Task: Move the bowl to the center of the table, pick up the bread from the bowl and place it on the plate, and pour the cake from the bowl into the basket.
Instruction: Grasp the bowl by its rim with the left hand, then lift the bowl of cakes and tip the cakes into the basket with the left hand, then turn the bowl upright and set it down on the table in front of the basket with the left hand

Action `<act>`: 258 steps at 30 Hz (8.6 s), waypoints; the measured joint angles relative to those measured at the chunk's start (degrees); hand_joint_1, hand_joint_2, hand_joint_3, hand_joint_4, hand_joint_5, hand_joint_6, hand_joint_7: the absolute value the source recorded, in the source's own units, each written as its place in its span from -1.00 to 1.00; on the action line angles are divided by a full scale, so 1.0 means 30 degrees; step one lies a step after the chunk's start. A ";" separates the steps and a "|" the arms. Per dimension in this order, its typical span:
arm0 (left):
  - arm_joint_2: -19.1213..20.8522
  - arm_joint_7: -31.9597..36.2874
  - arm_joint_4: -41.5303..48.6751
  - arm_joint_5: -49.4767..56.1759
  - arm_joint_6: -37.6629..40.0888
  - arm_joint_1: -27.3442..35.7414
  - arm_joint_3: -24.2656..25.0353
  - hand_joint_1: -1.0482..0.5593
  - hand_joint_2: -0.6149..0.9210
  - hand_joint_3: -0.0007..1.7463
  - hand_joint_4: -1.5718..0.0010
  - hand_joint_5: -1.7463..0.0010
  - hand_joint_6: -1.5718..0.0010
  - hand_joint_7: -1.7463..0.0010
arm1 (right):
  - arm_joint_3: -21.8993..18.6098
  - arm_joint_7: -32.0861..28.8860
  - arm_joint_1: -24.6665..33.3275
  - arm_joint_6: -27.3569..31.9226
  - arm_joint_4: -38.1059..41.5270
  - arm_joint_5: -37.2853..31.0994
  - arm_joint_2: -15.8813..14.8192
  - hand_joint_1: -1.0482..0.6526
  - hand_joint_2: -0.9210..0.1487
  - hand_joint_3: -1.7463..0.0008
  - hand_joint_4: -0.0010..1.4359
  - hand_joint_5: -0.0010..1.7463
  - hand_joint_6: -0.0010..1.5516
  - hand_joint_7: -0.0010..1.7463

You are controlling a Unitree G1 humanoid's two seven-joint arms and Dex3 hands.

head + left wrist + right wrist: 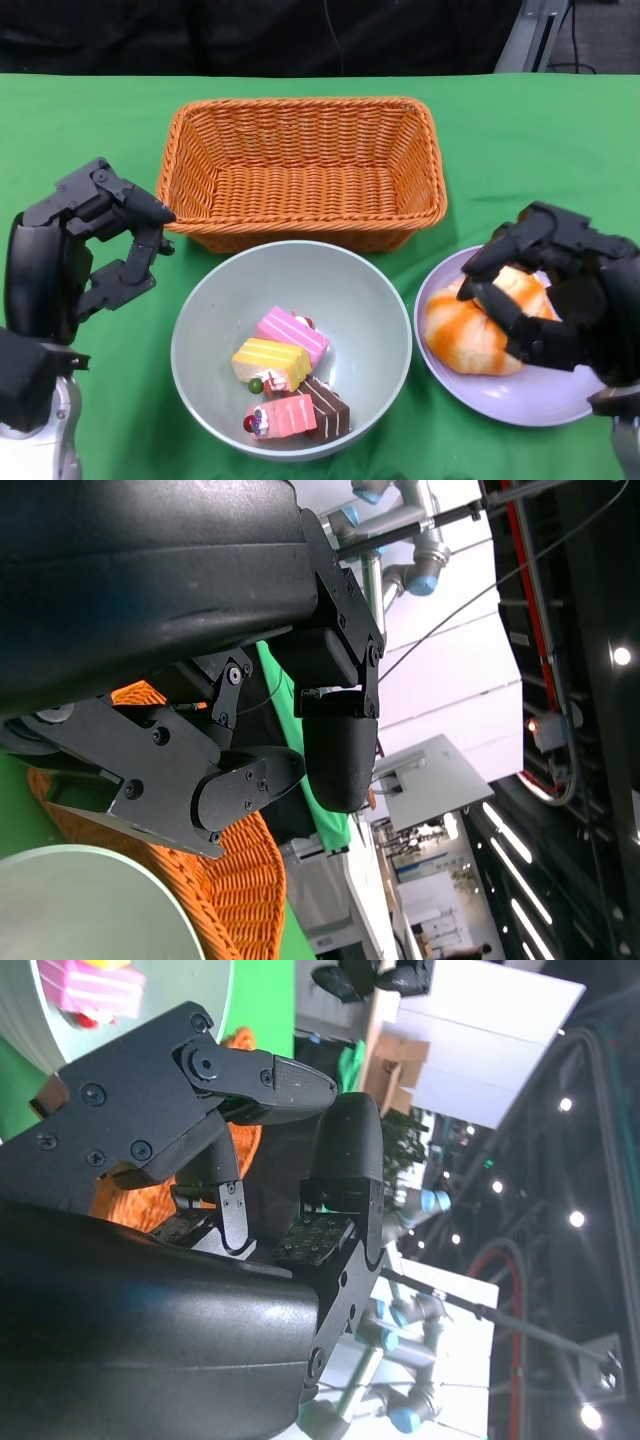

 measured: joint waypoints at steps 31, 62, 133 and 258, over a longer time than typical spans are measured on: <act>0.7793 -0.5845 0.2126 0.7625 -1.6544 0.0220 0.0571 -0.30 0.81 -0.99 -0.07 0.91 -0.09 0.94 | 0.0321 -0.0986 -0.0015 0.1246 -0.0455 -0.0656 0.0880 -0.06 -0.38 0.17 0.00 0.76 -0.10 0.43; 0.7545 0.5055 -0.0531 2.2505 -1.0816 0.0102 -0.1959 -0.30 0.90 -0.98 -0.13 1.00 -0.07 1.00 | 0.0893 -0.1589 0.0409 0.1522 -0.1213 -0.1285 0.1481 -0.07 -0.40 0.13 -0.05 0.70 -0.11 0.41; 0.8492 1.7933 0.6012 1.7485 -0.8153 -0.2929 -1.2328 0.28 0.61 0.06 0.07 -0.89 0.08 -0.54 | 0.1007 -0.1588 0.0849 0.1781 -0.0995 -0.1195 0.1754 -0.03 -0.39 0.13 -0.01 0.65 -0.08 0.34; -0.4566 -0.2868 1.3952 -1.1947 1.8659 -1.6243 0.9754 0.14 1.00 -0.46 0.13 -1.00 0.25 -0.85 | 0.1451 0.0056 -0.0340 -0.1775 0.6549 -0.2084 0.2038 0.02 -0.40 0.07 -0.06 0.80 -0.14 0.42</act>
